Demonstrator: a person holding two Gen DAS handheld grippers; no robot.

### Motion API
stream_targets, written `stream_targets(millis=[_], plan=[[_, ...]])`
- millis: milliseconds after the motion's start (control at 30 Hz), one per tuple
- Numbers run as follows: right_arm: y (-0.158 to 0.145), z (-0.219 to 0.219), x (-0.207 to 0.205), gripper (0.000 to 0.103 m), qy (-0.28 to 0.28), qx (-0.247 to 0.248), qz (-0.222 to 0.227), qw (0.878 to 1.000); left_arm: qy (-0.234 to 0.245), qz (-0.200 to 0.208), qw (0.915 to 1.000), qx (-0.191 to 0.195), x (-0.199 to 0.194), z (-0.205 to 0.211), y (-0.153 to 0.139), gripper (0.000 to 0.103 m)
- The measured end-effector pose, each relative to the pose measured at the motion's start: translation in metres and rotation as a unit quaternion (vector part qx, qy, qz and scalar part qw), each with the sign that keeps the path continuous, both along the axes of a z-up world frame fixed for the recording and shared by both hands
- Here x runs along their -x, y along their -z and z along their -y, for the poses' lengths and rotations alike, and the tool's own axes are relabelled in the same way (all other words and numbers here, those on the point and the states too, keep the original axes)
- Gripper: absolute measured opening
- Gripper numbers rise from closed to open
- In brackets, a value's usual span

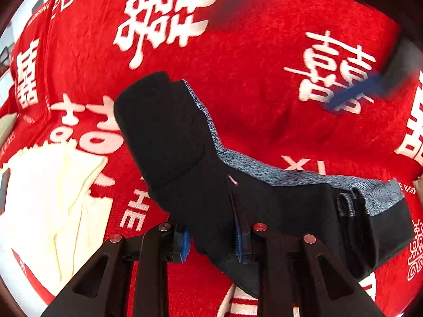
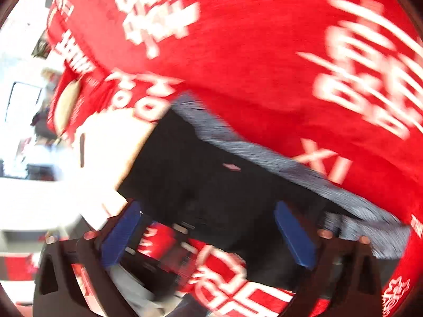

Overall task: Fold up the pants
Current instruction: 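Lift the held end and fold it over onto the waistband with both grippers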

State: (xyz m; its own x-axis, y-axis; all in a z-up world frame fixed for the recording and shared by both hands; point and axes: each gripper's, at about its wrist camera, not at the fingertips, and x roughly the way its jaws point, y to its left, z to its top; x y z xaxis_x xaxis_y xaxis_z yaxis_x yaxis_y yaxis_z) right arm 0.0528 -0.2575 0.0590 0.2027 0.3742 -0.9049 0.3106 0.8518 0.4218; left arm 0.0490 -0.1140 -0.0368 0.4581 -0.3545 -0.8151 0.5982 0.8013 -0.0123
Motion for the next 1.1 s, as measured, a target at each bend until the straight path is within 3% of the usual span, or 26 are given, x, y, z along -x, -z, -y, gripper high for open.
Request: stream_targets(millis=[200,367,400,433,467,500,533,767,867,1100], plan=[[0.019,-0.056,-0.081,0.103,-0.109,0.021,-0.071,0.991,0.012,0.014,0.9998,-0.001,0.006,0.006,-0.006,0.027],[0.052,-0.081,-0.095,0.102,-0.164,0.055,-0.154,0.973,0.024,0.028,0.9993,-0.007,0.013,0.011,-0.006,0.027],[0.057,-0.078,-0.091,0.092,-0.164,0.055,-0.166,0.971,0.026,0.029,0.9992,-0.007,0.014,0.013,-0.006,0.027],[0.061,-0.077,-0.088,0.052,-0.164,0.051,-0.171,0.970,0.027,0.025,0.9993,-0.011,0.014,0.014,-0.005,0.027],[0.062,-0.072,-0.084,0.039,-0.159,0.047,-0.174,0.971,0.029,0.019,0.9993,-0.011,0.015,0.015,-0.004,0.027],[0.060,-0.065,-0.081,0.025,-0.149,0.050,-0.169,0.973,0.032,0.020,0.9992,-0.010,0.016,0.016,-0.005,0.027],[0.057,-0.057,-0.076,0.019,-0.140,0.036,-0.159,0.977,0.040,0.028,0.9988,-0.011,0.020,0.019,-0.008,0.027],[0.012,-0.009,-0.025,0.018,-0.087,0.000,-0.060,0.994,0.110,0.068,0.9916,-0.015,0.055,0.043,-0.040,0.027],[-0.008,0.020,0.009,0.018,-0.038,-0.042,-0.013,0.998,0.139,0.076,0.9873,-0.012,0.076,0.055,-0.055,0.027],[-0.034,0.092,0.119,0.018,0.075,-0.127,0.095,0.984,0.234,0.087,0.9682,-0.019,0.144,0.105,-0.080,0.027]])
